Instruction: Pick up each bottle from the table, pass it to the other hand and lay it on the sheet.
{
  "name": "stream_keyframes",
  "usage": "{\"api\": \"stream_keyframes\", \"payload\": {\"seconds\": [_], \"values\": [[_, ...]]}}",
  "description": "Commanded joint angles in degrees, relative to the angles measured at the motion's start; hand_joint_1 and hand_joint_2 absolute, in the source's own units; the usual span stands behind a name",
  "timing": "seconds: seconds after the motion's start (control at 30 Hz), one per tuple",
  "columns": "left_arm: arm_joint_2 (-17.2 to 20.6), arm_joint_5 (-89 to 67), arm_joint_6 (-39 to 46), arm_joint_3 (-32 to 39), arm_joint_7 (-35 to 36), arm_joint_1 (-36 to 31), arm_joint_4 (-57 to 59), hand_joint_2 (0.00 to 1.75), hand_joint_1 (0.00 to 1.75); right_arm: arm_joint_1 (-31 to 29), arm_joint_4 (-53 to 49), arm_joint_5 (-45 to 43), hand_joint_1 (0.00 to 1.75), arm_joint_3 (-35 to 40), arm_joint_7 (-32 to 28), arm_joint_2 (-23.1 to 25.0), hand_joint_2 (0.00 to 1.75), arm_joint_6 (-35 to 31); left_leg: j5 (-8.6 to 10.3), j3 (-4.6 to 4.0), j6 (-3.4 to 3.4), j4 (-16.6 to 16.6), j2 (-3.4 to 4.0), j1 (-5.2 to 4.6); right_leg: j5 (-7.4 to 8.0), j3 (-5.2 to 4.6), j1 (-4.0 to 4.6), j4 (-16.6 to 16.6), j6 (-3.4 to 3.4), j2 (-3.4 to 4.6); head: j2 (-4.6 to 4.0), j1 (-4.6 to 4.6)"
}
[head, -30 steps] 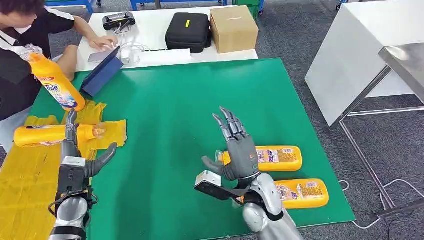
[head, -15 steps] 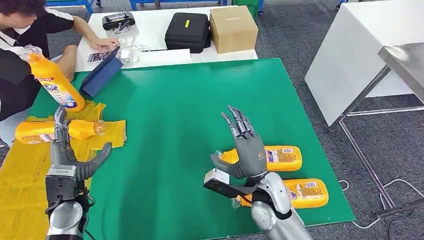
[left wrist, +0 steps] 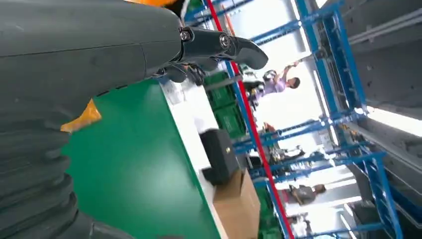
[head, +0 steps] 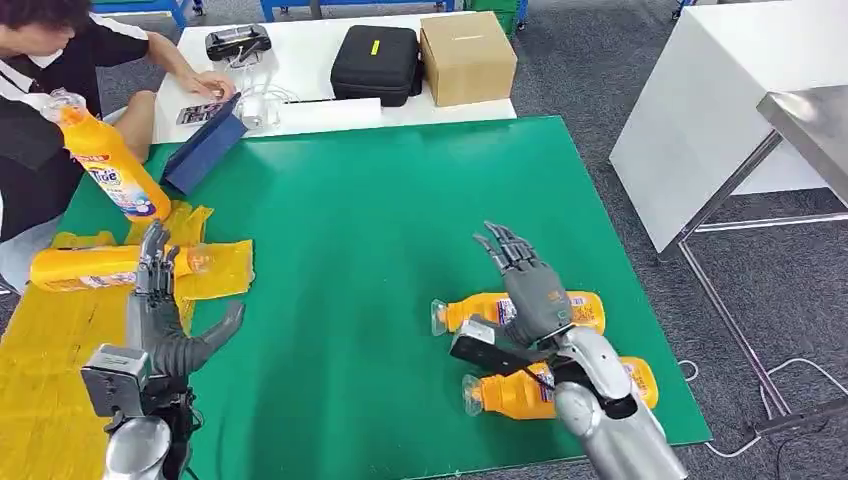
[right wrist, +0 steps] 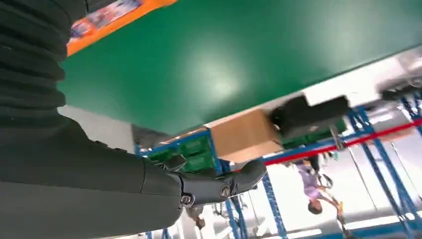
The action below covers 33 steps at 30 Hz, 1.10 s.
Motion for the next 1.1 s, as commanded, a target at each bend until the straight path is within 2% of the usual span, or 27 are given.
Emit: {"api": "stream_keyframes", "payload": {"seconds": [0.03,0.33,0.4,0.5,0.9,1.1], "values": [[-0.8,1.8,-2.1,-4.9,-0.3,-2.5,1.6,1.75,0.0,-5.6,11.8,-5.0,0.0,-1.2,-3.5,-6.0,1.75,7.4,-0.06,0.2,-0.05,0.0,-0.18,0.11,-0.05,0.28,0.1,-0.1,-0.09,-0.11,0.0,0.0],[-0.6,2.3,-2.0,-5.6,0.0,-2.2,1.9,1.75,0.0,-4.5,12.7,-2.1,0.0,-0.1,-1.8,-4.1,1.75,4.6,-0.13,0.35,-0.04,0.0,-0.14,0.16,-0.09,0.4,0.16,-0.1,-0.14,-0.01,0.0,-0.02],[-0.6,2.3,-1.9,-5.7,0.0,-2.2,1.9,1.75,0.0,-4.4,12.7,-2.0,0.0,0.3,-1.7,-4.6,1.75,5.1,-0.09,0.3,-0.03,0.0,-0.18,0.15,-0.07,0.35,0.14,-0.1,-0.11,-0.05,0.0,-0.02],[-0.5,2.2,-1.8,-6.2,0.0,-2.9,2.6,1.75,0.0,-4.7,14.0,-4.8,0.0,1.7,-3.8,-6.9,1.75,9.2,-0.05,0.22,0.01,0.0,-0.16,0.1,-0.04,0.26,0.1,-0.1,-0.07,-0.05,0.0,-0.02],[-0.4,2.4,-1.6,-6.8,-0.1,-3.6,3.3,1.75,0.0,-4.8,15.1,-6.5,0.0,2.6,-5.0,-8.6,1.75,10.6,-0.08,0.27,-0.02,0.0,-0.24,0.12,-0.08,0.35,0.12,-0.1,-0.11,-0.11,0.0,0.0],[-0.3,2.6,-1.2,-7.0,-0.2,-3.6,3.2,1.75,0.0,-5.8,17.3,-5.9,0.0,3.1,-3.1,-9.5,1.75,10.9,-0.01,0.14,0.03,0.0,-0.14,0.03,-0.01,0.18,0.04,-0.1,-0.05,-0.05,0.0,0.0]]}}
